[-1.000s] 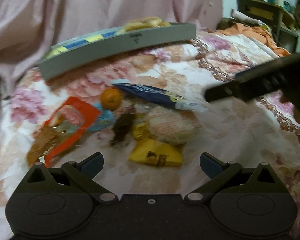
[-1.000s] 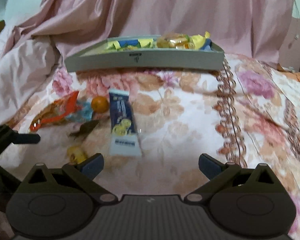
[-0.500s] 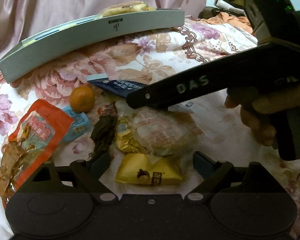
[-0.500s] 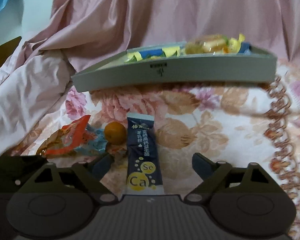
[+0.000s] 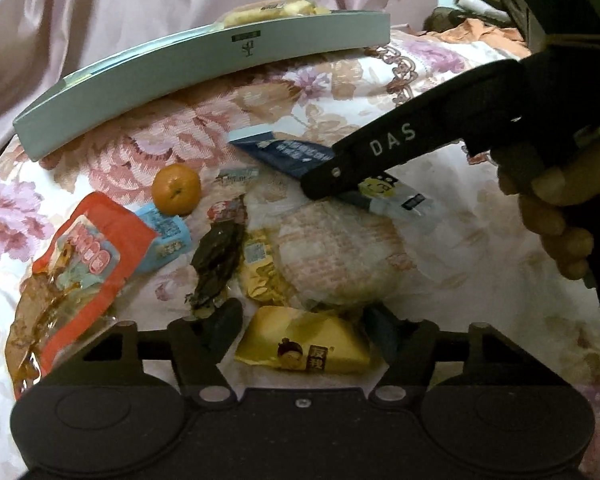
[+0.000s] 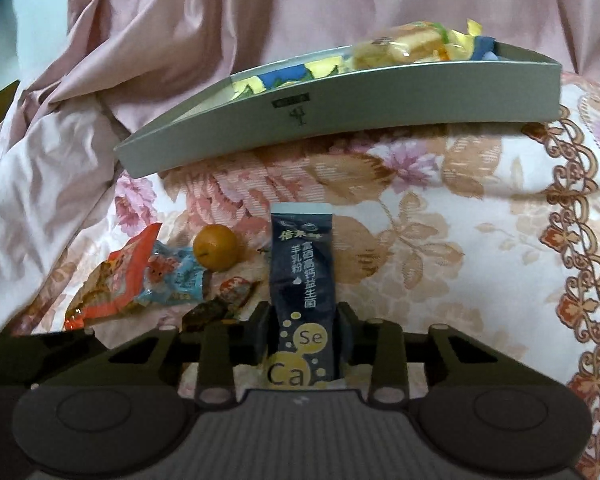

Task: Organize snacks
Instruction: 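Grasp the blue Ca sachet with the right tool while the left tool lowers to the gold snack, then close the left tool on the gold-wrapped snack and lift both snacks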

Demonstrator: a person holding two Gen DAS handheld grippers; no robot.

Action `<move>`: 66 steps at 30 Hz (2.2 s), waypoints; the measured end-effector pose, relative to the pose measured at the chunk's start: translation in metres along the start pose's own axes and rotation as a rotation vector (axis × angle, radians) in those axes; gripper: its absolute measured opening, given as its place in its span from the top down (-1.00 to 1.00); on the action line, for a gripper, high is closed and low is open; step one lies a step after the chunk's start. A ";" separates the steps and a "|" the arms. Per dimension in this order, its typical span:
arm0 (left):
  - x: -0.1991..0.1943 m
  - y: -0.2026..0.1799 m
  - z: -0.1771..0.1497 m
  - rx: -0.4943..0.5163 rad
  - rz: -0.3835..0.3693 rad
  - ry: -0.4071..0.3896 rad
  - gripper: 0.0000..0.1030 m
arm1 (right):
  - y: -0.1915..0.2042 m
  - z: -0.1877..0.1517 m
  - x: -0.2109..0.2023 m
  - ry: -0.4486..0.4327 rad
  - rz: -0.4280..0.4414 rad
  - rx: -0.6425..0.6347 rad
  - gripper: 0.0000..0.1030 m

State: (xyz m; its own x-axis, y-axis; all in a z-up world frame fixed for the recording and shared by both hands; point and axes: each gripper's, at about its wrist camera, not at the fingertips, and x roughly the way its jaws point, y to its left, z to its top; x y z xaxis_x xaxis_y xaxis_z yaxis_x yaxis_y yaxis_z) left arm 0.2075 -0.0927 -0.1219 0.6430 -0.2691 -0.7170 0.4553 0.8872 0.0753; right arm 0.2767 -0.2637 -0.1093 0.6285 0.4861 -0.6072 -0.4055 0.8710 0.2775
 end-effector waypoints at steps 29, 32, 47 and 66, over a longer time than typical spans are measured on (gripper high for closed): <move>-0.025 0.014 -0.024 -0.129 0.095 0.095 -0.43 | 0.001 -0.024 -0.031 0.133 0.010 0.023 0.32; -0.027 0.015 -0.024 -0.139 0.093 0.091 -0.13 | -0.002 -0.024 -0.029 0.136 0.016 0.050 0.33; -0.043 -0.001 -0.021 0.030 0.220 0.167 0.08 | 0.027 -0.030 -0.032 0.068 -0.040 -0.152 0.41; -0.079 0.002 -0.011 -0.024 0.339 0.115 0.08 | 0.080 -0.055 -0.050 -0.066 -0.198 -0.616 0.49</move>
State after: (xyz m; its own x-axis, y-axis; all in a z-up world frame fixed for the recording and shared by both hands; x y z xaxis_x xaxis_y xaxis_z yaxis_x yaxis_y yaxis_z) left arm 0.1507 -0.0657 -0.0729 0.6807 0.0852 -0.7276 0.2123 0.9277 0.3072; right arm 0.1761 -0.2226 -0.0976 0.7620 0.3412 -0.5504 -0.5717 0.7537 -0.3243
